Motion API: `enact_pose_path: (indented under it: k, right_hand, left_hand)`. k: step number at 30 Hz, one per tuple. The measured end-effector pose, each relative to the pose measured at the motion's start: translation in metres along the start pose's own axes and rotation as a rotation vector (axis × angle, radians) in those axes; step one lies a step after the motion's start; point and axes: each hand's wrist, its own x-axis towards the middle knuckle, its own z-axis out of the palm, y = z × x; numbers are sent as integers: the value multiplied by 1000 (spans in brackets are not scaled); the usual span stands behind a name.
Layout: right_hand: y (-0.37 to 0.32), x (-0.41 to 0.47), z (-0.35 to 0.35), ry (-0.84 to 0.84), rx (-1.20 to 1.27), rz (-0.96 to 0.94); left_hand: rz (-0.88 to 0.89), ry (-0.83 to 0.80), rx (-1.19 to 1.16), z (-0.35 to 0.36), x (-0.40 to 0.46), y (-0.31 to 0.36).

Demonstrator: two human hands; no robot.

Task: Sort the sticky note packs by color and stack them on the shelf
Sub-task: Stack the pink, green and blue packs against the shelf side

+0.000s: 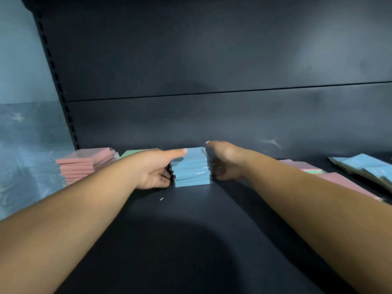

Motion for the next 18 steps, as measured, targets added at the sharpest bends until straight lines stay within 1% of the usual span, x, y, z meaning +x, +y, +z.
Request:
enact_pose_path:
  k: [2, 4, 5, 6, 7, 9, 13, 15, 18]
  right_hand:
    - [4, -4, -9, -94, -82, -25]
    - [12, -3, -13, -127, -194, -86]
    - [17, -2, -13, -112, -248, -130]
    - [21, -1, -13, -85, -291, -179]
    - [25, 1, -13, -43, -324, -223]
    - [31, 5, -12, 31, -369, -296]
    - [39, 9, -14, 113, -413, -366]
    - [42, 8, -13, 151, -460, -407]
    - [45, 6, -11, 178, -522, -440]
  left_hand:
    - [62, 20, 71, -3, -2, -12]
    - [159, 149, 322, -3, 3, -24]
    - [202, 226, 454, -2, 6, -28]
    - [237, 289, 522, -2, 8, -31]
    - [255, 313, 514, -1, 10, -33]
    - [288, 303, 437, -1, 14, -36]
    - [344, 312, 373, -1, 18, -40]
    - [358, 283, 325, -1, 18, -41]
    - [362, 220, 326, 2, 16, -45]
